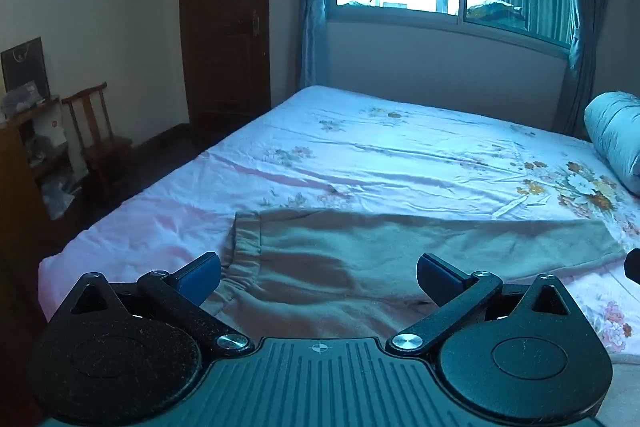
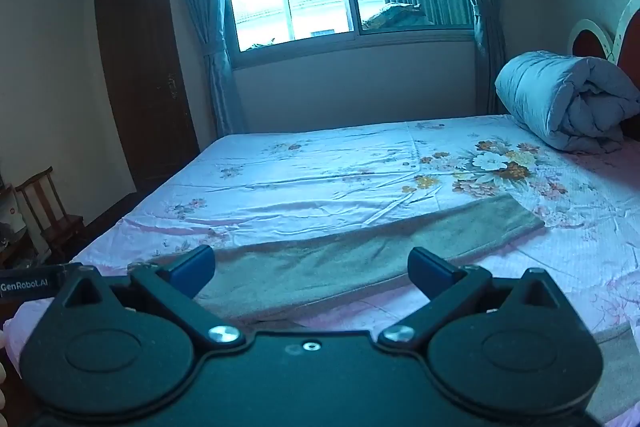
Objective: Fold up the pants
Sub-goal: 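Move both grippers toward the waistband of the grey sweatpants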
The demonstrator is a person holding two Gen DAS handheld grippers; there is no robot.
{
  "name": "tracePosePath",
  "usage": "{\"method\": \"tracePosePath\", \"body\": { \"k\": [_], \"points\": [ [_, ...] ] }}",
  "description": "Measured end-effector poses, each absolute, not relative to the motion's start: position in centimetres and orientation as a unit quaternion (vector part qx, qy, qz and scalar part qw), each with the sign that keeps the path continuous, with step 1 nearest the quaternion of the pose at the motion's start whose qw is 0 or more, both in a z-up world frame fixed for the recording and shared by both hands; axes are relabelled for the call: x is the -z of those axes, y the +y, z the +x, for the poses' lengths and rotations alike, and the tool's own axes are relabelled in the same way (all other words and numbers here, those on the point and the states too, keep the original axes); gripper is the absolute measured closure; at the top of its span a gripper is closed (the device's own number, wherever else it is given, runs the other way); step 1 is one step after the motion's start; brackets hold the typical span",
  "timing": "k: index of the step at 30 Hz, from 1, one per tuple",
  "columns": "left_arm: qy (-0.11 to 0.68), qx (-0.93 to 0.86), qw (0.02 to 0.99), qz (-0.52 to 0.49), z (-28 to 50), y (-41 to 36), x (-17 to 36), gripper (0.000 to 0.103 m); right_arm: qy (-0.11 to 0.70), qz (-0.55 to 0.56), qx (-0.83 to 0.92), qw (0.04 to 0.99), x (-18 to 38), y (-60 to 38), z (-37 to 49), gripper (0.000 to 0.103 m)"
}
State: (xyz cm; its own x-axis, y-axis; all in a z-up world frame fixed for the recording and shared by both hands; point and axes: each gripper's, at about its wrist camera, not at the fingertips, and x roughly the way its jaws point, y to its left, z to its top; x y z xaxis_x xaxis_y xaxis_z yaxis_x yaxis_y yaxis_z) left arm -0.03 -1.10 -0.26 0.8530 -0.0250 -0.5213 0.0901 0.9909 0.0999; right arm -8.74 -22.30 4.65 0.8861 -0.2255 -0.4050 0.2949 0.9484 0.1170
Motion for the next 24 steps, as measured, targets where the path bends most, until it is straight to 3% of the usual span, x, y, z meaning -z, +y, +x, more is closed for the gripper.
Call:
{"method": "tracePosePath", "body": {
  "k": [24],
  "points": [
    [0.264, 0.040, 0.963, 0.044, -3.3, 1.2, 1.0, 0.000, 0.220, 0.086, 0.179, 0.955, -2.7, -20.9, -10.3, 0.006]
  ]
}}
